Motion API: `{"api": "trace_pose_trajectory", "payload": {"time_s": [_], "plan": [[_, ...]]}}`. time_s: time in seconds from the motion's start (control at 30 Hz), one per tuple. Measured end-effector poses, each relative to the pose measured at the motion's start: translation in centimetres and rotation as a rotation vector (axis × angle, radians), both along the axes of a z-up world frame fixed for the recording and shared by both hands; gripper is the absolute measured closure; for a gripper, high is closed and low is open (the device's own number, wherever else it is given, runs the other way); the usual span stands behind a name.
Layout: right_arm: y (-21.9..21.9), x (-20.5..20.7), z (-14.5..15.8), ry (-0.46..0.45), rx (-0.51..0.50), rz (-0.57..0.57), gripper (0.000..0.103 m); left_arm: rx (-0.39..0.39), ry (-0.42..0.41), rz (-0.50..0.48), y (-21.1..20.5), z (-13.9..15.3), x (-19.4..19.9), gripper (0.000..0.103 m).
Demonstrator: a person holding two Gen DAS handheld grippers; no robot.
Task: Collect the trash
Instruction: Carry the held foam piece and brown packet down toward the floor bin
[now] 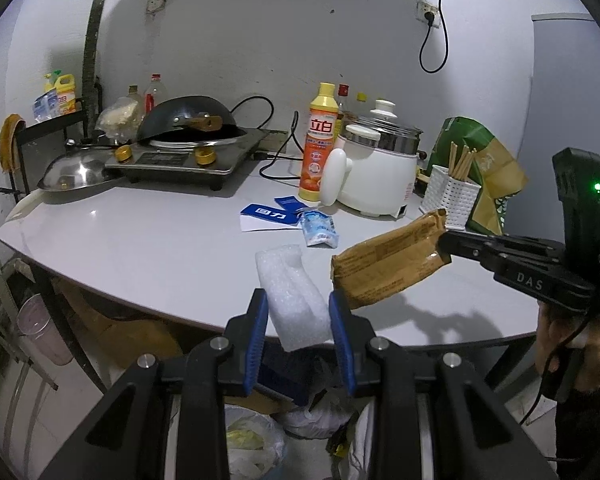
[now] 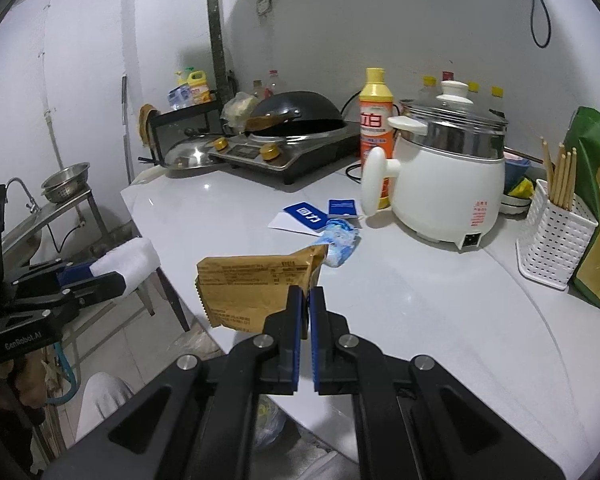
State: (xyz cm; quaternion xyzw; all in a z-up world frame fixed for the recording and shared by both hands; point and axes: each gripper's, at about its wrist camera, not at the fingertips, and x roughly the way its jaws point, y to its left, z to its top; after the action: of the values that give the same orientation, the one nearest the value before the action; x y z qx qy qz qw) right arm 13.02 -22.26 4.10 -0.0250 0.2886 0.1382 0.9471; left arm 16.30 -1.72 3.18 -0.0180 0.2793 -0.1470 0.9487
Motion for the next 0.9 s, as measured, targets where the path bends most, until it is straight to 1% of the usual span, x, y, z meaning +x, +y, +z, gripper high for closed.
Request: {"api": "trace_pose_trajectory", "payload": {"time_s": [0.23, 0.6, 0.73, 0.9], "plan": [[2.5, -1.0, -0.8, 0.013, -0.023, 0.041, 0.100, -0.021, 0.005, 0.041, 2.5, -1.0, -1.6, 0.073], [7.4, -1.7, -3.4, 0.053, -0.079, 0.120, 0.100, -0.054, 0.031, 0.122, 7.4, -3.6, -4.0, 0.073], [9.3, -1.9, -4.5, 0.069, -0.100, 0.146, 0.100, -0.074, 0.050, 0.148, 8.8, -5.0, -4.6, 0.073], [11.4, -1.9, -6.3, 0.098, -0.114, 0.190, 0.100, -0.095, 0.084, 0.172, 10.3, -7.5, -5.3, 0.073]]}}
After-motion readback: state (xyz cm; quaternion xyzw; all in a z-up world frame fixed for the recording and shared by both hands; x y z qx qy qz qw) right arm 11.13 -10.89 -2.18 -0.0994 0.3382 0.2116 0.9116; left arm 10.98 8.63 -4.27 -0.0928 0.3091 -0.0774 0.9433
